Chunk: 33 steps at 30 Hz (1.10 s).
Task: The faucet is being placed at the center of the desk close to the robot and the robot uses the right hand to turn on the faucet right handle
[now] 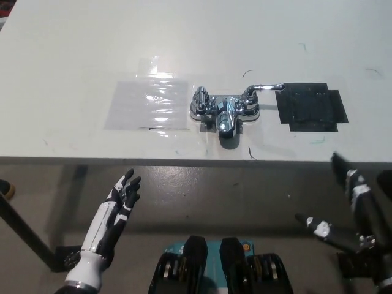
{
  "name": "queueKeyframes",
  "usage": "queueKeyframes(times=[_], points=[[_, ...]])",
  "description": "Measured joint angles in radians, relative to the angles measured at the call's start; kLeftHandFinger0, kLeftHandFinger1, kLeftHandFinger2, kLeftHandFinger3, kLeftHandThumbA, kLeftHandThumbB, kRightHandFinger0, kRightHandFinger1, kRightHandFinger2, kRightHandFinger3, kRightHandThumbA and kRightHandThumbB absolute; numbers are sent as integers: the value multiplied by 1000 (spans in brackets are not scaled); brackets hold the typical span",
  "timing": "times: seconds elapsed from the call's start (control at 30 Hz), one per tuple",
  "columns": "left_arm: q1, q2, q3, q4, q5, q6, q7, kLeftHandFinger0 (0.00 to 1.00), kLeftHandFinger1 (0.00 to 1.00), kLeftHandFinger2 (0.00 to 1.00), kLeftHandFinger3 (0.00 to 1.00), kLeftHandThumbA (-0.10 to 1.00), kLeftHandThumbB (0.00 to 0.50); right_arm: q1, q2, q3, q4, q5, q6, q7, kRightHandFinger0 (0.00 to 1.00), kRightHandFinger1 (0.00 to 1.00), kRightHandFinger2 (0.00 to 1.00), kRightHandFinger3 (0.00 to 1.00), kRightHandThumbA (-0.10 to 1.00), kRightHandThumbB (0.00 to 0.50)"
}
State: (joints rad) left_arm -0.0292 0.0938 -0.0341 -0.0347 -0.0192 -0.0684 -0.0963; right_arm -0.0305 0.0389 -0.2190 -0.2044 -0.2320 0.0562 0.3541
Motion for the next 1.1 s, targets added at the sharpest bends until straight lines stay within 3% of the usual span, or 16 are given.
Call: queueKeyframes(times=[0.03, 0.17, 0.27, 0.4, 0.63, 1.1], points=[[5, 0, -1, 0, 0, 0, -1, 1000, 1000, 1000, 1000, 851, 80, 3, 4, -1, 46, 11, -18, -6, 1000, 1000, 1000, 1000, 852, 146], [18, 2, -4, -1, 0, -1, -9, 1000, 1000, 1000, 1000, 849, 84, 16, 14, -1, 148, 29, -77, -30, 1000, 1000, 1000, 1000, 846, 153], [29, 3, -6, -9, -1, -1, -11, 1000, 1000, 1000, 1000, 848, 93, 23, 16, 1, 214, 48, -121, -48, 1000, 1000, 1000, 1000, 901, 195], [41, 8, -6, -19, -3, -5, -11, 1000, 1000, 1000, 1000, 867, 129, 29, 11, 13, 261, 69, -177, -69, 1000, 1000, 1000, 1000, 910, 171], [44, 20, -6, -16, -8, -14, -11, 1000, 1000, 1000, 1000, 883, 150, 37, -13, 53, 264, 69, -199, -100, 1000, 1000, 1000, 1000, 887, 152], [75, 25, -6, -16, -17, -16, -11, 1000, 1000, 1000, 1000, 860, 137, 67, -32, 114, 252, 69, -197, -142, 1000, 1000, 1000, 1000, 867, 130]])
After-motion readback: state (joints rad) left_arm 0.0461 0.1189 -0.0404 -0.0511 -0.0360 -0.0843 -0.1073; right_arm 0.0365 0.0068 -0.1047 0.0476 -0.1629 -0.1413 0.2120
